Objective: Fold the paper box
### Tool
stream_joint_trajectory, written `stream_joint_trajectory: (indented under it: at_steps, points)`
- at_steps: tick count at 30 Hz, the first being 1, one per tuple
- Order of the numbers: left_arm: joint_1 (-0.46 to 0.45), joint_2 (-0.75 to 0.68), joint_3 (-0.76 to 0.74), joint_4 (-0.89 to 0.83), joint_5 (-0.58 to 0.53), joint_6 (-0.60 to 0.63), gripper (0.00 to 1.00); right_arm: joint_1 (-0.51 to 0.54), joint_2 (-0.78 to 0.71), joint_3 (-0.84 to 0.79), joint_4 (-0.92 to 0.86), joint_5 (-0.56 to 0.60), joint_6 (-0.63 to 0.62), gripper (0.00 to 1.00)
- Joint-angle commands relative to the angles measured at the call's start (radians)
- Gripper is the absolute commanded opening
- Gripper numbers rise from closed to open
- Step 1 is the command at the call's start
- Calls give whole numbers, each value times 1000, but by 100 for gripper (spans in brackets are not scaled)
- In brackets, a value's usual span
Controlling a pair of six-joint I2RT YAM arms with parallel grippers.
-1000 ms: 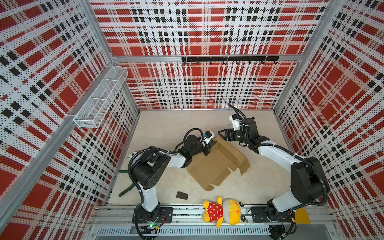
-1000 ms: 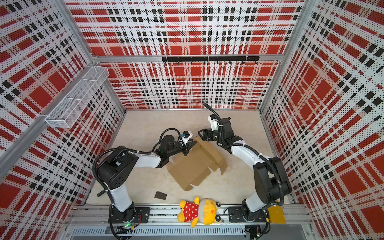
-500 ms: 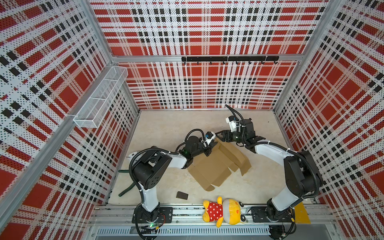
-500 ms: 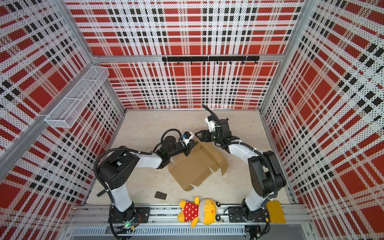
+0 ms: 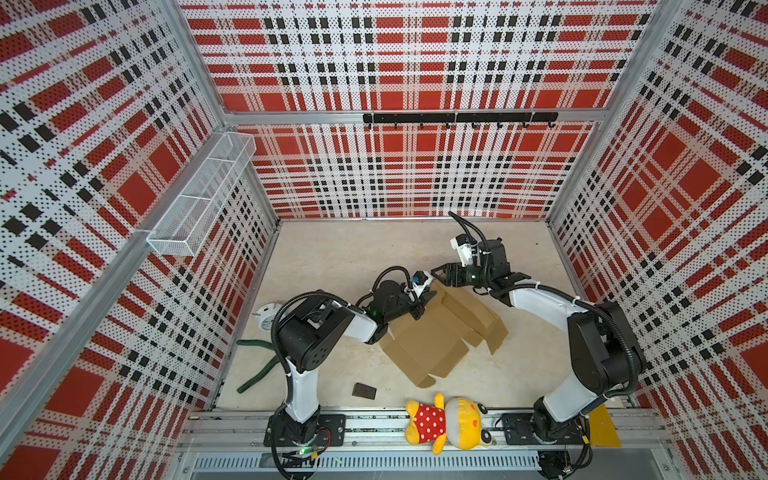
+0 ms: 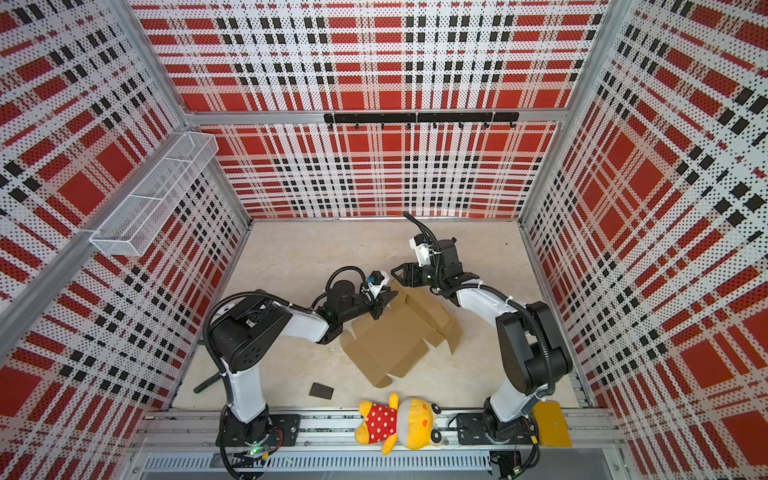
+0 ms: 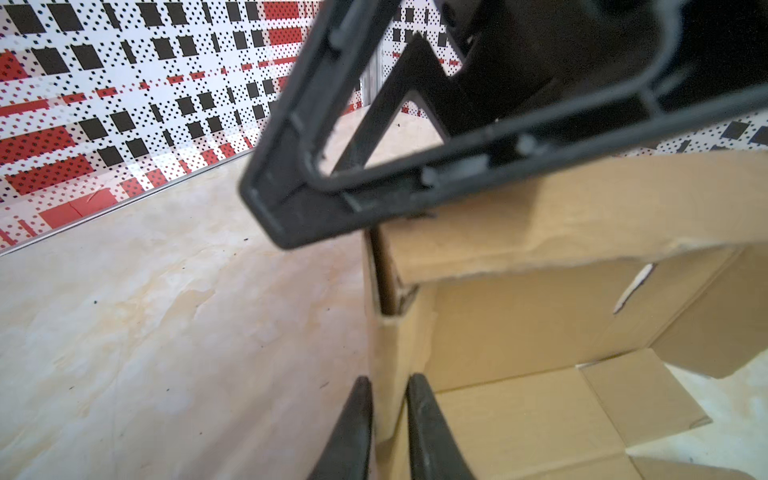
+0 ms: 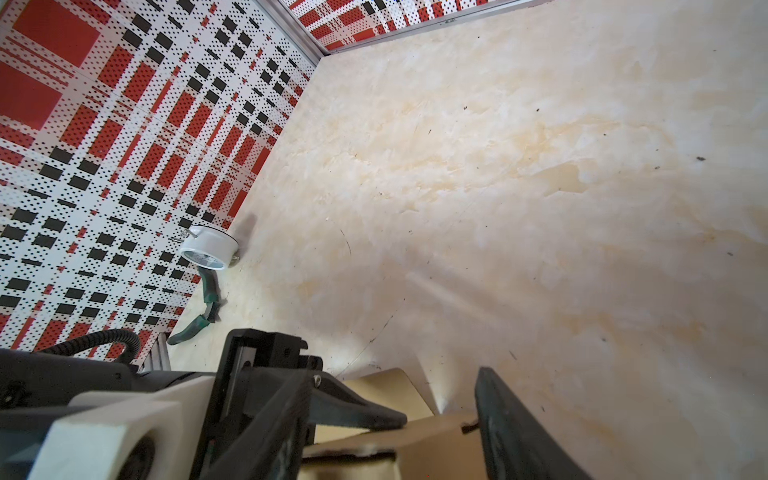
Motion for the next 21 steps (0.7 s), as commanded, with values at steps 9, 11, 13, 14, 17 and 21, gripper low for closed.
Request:
stream_joint_trajectory:
  at_steps: [9,11,13,14,17,21]
  points:
    - [-39,33,5,107,-54,-24,33,-5,34,-8,4,28,-15,60]
    - [-45,41,8,115,-60,-24,33,-5,37,-11,4,30,-14,59]
    - [-50,50,10,124,-66,-26,34,-5,37,-14,-1,34,-14,58]
    - [-50,53,10,128,-69,-28,34,-5,37,-16,-1,34,-14,58]
    - [-51,64,12,136,-80,-32,33,-5,28,-18,-7,40,-20,58]
    - [-52,81,17,149,-92,-38,29,-5,30,-17,-13,37,-20,58]
